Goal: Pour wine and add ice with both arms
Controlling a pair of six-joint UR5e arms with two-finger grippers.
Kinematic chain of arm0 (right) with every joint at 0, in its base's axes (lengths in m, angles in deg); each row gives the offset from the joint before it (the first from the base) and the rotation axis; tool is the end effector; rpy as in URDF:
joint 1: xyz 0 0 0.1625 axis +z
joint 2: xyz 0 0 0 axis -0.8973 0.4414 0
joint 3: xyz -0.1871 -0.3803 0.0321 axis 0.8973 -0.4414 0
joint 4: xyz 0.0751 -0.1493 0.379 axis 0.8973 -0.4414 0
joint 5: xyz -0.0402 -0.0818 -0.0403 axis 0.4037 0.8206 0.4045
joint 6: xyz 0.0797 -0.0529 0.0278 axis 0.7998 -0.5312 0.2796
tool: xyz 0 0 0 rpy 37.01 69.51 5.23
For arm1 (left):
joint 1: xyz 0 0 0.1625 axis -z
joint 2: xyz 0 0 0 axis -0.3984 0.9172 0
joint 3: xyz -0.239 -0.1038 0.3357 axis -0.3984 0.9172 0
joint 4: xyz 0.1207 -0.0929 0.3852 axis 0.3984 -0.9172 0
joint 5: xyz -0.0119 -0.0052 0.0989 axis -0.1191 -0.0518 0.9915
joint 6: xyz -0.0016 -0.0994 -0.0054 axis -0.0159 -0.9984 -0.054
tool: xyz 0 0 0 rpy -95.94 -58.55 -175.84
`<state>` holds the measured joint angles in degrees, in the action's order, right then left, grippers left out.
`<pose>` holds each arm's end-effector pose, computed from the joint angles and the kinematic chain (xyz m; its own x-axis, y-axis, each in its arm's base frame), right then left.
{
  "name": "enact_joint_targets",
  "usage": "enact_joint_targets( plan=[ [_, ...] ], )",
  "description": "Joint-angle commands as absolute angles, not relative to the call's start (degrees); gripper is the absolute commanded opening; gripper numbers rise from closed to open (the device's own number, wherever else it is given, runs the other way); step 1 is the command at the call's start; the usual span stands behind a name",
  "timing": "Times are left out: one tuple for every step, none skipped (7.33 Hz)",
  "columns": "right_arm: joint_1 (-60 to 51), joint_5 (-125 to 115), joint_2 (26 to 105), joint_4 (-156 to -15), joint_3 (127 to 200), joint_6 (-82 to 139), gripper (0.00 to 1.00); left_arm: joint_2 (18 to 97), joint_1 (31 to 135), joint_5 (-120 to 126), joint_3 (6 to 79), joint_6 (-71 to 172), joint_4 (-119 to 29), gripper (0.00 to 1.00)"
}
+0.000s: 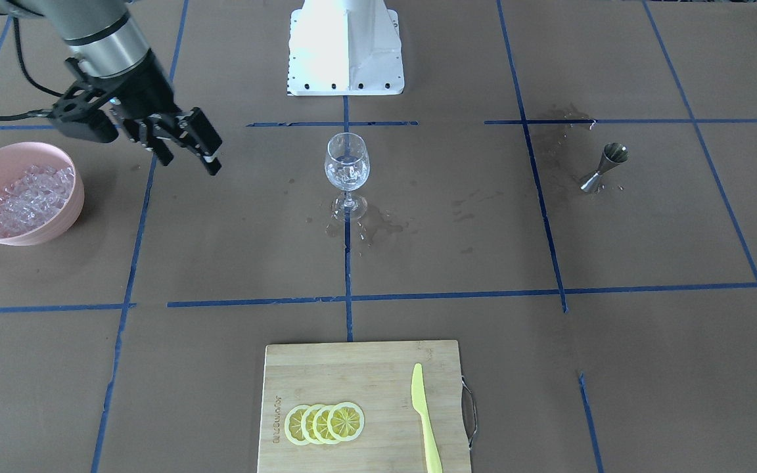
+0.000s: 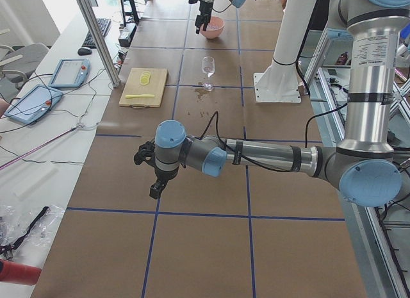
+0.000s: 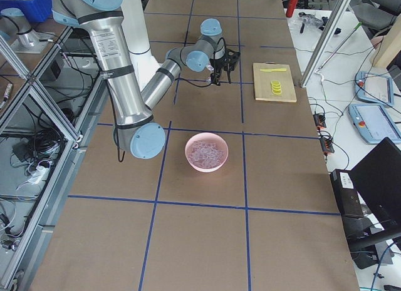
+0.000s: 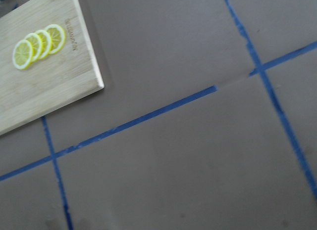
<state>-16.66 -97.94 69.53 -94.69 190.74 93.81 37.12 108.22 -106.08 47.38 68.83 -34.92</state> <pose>-0.2895 -0.4445 0.2687 0.4926 0.3367 0.8025 -0.3646 0.9171 -0.1610 -0.0218 -0.5102 0.5838 0.7269 0.3655 -0.5814 -0.1276 0.9037 0.4086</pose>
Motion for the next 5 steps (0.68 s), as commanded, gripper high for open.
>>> enact_joint_targets(
  plan=[
    [-7.07,-103.90,76.68,-94.66,188.65,75.59,1.00,37.12,108.20,-106.29,47.93,67.50,-35.17,1.00],
    [-2.68,-106.80,78.70,-94.66,186.11,68.21,1.00,37.12,108.20,-106.30,47.93,67.68,-35.26,1.00],
    [1.19,-108.13,81.07,-94.66,183.74,58.91,1.00,37.12,108.20,-106.30,47.93,67.77,-35.26,1.00],
    [4.71,-108.93,82.92,-94.66,181.36,51.34,1.00,36.86,108.20,-106.30,47.93,67.85,-35.26,1.00],
    [9.62,-110.94,85.90,-94.66,177.60,40.47,1.00,36.33,108.29,-106.30,47.93,67.85,-36.48,1.00]
  ],
)
